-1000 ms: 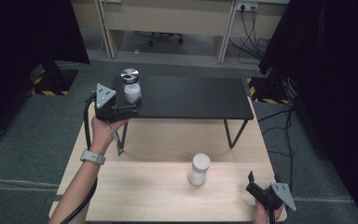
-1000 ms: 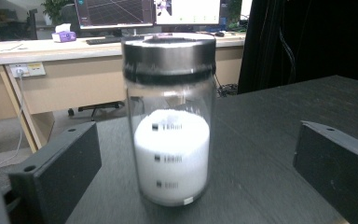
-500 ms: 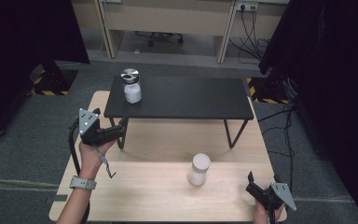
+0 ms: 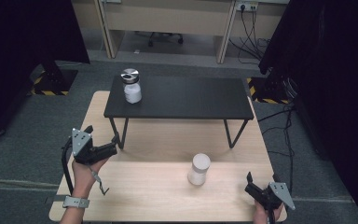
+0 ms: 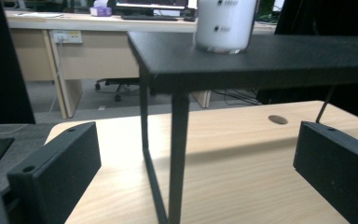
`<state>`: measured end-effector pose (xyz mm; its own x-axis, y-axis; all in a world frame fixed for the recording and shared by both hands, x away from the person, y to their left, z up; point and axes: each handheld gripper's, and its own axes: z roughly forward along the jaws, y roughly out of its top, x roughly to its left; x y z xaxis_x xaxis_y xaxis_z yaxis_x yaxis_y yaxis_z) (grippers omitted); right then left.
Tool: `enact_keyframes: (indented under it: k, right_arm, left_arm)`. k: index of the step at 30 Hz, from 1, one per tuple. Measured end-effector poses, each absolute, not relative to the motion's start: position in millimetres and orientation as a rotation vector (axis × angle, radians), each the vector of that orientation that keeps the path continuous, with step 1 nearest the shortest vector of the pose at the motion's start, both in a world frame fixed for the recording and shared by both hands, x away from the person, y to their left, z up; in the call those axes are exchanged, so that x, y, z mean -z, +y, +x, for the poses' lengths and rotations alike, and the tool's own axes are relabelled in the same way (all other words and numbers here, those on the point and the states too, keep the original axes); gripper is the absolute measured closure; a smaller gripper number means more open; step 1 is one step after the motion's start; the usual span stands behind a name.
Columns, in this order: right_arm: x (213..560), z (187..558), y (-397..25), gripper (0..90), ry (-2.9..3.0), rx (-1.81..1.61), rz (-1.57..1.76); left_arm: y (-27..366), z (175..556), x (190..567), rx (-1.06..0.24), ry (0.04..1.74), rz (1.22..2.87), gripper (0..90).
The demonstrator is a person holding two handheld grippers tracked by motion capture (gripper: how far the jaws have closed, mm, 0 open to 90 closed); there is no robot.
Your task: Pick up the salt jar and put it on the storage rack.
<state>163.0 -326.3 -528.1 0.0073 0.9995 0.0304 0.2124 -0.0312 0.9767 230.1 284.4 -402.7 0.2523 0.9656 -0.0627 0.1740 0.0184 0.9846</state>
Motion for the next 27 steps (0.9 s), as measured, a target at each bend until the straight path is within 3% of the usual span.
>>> enact_keyframes:
  k: [27]
  right_arm:
    - [526,165,-325,0.4,1.38,-1.088,1.369]
  left_arm:
    - [314,194,480,-0.894,1.259,1.426,0.0]
